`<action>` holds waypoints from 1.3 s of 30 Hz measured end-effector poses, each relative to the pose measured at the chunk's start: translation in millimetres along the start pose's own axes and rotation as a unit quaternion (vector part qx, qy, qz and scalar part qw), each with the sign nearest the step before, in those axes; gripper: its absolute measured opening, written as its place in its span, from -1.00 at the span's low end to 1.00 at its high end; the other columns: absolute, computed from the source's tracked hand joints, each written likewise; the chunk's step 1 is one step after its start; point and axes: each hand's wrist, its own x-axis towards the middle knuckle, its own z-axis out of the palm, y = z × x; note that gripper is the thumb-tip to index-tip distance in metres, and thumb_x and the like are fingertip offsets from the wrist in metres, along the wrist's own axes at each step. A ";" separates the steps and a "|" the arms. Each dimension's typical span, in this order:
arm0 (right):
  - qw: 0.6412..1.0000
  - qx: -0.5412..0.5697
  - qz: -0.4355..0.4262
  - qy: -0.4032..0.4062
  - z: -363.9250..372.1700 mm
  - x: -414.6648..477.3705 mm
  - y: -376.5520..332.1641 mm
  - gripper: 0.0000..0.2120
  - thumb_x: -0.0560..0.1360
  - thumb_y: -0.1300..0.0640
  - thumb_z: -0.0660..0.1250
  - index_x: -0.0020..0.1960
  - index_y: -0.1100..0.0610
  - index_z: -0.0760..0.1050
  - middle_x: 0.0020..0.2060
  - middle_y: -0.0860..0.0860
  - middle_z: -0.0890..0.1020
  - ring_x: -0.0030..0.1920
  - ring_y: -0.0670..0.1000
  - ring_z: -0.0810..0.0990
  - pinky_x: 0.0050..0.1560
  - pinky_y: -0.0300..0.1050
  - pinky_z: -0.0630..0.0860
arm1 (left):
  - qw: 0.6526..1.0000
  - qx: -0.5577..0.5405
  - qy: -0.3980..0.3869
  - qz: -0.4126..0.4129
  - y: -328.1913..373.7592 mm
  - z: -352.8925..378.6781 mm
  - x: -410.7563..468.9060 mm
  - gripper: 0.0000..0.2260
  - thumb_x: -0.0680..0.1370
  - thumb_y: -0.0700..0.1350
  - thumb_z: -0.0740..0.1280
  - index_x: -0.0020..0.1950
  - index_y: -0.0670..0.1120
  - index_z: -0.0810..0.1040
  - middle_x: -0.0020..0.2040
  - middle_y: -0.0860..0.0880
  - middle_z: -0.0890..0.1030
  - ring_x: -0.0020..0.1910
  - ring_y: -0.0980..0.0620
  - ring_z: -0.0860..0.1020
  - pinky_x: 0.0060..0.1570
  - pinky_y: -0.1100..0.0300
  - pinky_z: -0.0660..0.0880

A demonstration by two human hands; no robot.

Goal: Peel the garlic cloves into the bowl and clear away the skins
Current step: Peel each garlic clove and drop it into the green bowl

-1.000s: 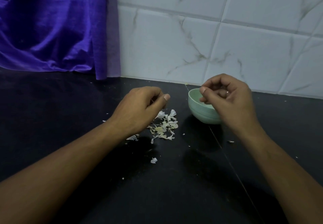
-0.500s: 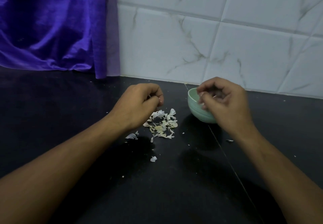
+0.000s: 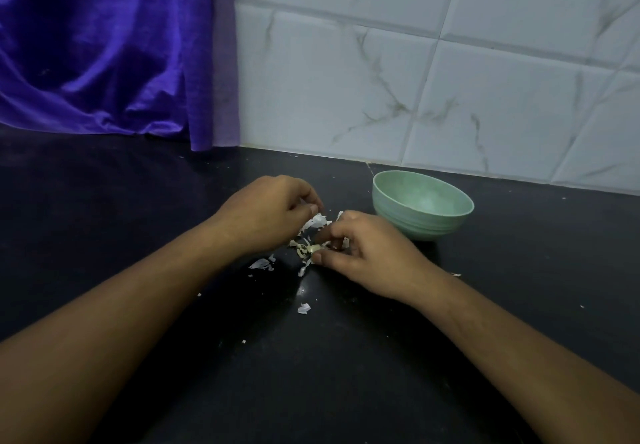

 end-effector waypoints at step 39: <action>0.982 0.182 0.050 0.030 -4.4 -1.0 7.8 -0.85 0.55 -0.01 0.49 -0.13 0.04 0.69 -0.35 0.01 0.68 -0.44 -0.15 0.47 -0.34 -0.17 0.41 | 0.982 0.128 0.015 -0.138 -32.7 -4.0 5.7 -0.77 0.54 0.04 0.47 0.18 0.10 0.66 0.16 0.01 0.67 0.14 -0.06 0.61 0.13 -0.02 0.58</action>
